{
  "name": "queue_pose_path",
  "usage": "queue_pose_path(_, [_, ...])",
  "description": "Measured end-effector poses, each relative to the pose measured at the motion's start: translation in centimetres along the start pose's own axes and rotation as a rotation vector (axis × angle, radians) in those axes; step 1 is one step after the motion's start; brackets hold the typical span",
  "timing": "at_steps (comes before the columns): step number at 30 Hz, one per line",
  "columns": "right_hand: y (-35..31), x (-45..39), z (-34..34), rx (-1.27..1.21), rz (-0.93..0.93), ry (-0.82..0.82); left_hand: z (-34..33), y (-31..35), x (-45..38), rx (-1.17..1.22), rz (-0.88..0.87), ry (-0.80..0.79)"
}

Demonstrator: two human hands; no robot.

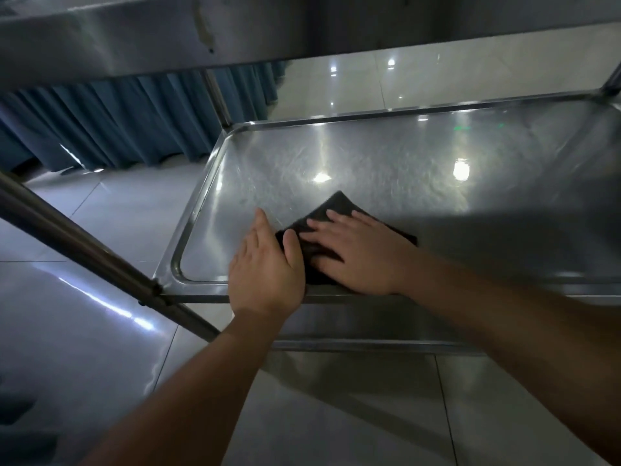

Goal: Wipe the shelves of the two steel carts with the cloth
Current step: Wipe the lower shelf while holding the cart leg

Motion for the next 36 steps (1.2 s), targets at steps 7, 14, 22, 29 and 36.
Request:
queue_pose_path(7, [0.4, 7.8, 0.3, 0.08, 0.005, -0.008, 0.1, 0.5, 0.0, -0.049, -0.04, -0.051])
queue_pose_path(14, [-1.7, 10.8, 0.9, 0.136, 0.079, 0.123, -0.4, 0.5, -0.3, -0.129, -0.051, -0.096])
queue_pose_path(22, [-5.6, 14.8, -4.2, 0.195, 0.323, 0.217, -0.5, 0.5, -0.8, -0.138, -0.1, -0.08])
queue_pose_path(29, [1.3, 10.3, -14.0, 0.015, -0.017, 0.009, 0.8, 0.3, 0.0, 0.06, -0.142, 0.035])
queue_pose_path(36, [5.6, 8.1, -18.3, 0.047, -0.209, 0.01, 2.9, 0.0, 7.8, 0.269, -0.596, 0.279])
Point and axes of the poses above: each hand's wrist, its own x-axis away from the middle knuckle, its own z-axis out of the back of the hand, y = z × x, the point moved 8 cm from there along -x, towards the middle knuckle, and after that the axes turned 3 degrees about -x, right-handed, at the moved point
